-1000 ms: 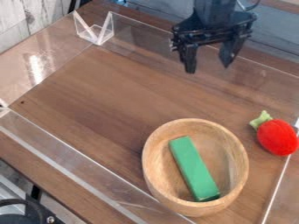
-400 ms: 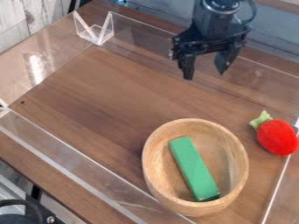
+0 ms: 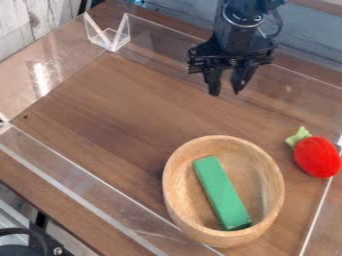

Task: Move the red object to the right side of the table

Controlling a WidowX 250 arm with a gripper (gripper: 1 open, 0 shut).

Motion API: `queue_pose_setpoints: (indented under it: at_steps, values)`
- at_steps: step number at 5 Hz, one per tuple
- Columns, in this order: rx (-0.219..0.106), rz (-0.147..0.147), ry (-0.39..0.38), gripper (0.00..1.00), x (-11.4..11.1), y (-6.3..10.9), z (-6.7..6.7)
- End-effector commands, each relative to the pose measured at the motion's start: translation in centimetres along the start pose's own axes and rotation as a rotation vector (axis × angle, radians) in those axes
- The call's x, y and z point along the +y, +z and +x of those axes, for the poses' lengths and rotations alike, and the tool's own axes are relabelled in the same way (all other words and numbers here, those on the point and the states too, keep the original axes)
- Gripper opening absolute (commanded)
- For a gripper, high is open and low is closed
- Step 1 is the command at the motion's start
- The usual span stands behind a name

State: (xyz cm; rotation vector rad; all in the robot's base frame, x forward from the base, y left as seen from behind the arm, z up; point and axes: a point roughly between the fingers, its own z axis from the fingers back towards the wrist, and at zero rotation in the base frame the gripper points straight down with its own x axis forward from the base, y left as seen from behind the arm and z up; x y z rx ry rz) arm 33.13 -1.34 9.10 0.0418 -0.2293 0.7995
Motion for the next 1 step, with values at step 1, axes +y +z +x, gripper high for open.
queue_pose_setpoints:
  at_steps: [1]
  values:
    - [-0.032,-0.023,0.075,0.0,-1.23,0.69,0.47]
